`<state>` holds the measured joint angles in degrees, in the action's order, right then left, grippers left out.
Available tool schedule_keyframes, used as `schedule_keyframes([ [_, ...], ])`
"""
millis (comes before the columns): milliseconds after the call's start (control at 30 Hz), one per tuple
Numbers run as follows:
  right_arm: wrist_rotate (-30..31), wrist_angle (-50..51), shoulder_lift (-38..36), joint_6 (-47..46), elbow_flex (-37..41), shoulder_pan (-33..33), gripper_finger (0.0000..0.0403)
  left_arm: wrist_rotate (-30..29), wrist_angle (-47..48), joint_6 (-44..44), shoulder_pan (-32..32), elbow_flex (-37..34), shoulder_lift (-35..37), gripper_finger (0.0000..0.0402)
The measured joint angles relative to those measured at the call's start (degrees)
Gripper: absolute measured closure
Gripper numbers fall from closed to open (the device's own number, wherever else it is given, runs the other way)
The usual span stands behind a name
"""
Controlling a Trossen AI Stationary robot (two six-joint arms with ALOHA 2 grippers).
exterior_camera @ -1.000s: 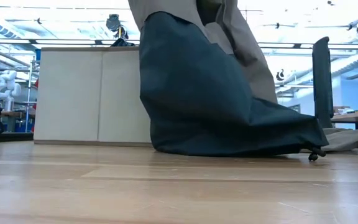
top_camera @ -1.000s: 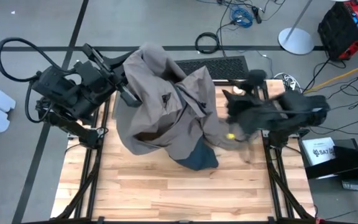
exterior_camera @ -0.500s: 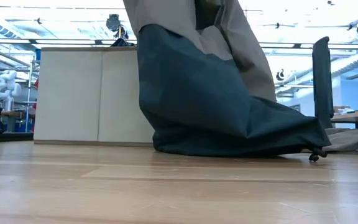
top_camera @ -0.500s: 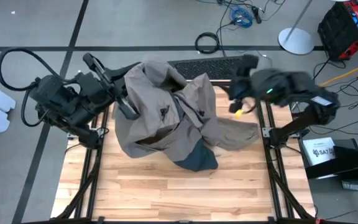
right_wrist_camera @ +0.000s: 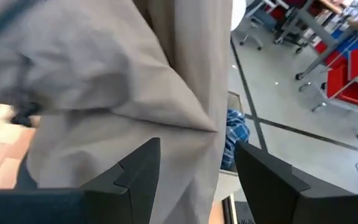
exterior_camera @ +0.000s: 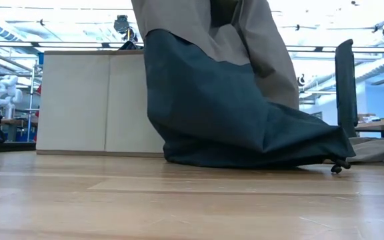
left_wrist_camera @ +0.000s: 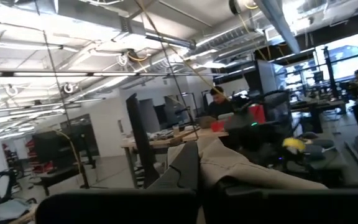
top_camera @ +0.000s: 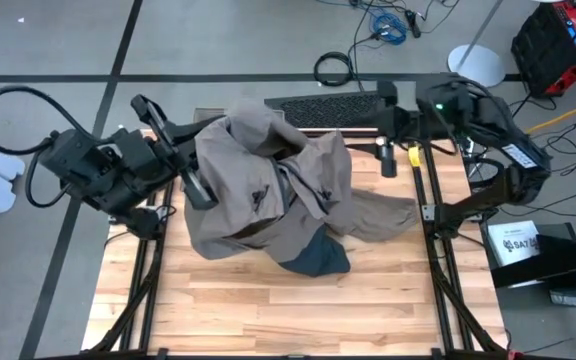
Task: Sort clothes
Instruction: Put the brown jacket into the laundry organizer
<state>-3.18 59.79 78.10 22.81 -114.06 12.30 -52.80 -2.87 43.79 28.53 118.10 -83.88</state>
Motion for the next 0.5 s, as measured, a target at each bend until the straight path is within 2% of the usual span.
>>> schedule_keyframes([
  [133,-2.7,-0.1,3.1,1.9,0.0,1.4,0.0206,-0.2,0.0,0.0,0.7,0.0,0.0,0.0402],
  [333,-11.3,-2.2,5.7,2.1,0.0,1.9,0.0209,-1.4,0.1,0.0,0.9,0.0,0.0,0.0402],
  [433,-15.2,-1.2,6.3,1.2,0.1,1.2,0.0252,-1.7,0.3,0.0,0.9,0.0,0.0,0.0402],
  [500,-18.3,-1.4,6.2,-1.4,0.1,0.2,0.0315,-1.9,0.3,0.0,0.9,0.0,0.0,0.0402],
])
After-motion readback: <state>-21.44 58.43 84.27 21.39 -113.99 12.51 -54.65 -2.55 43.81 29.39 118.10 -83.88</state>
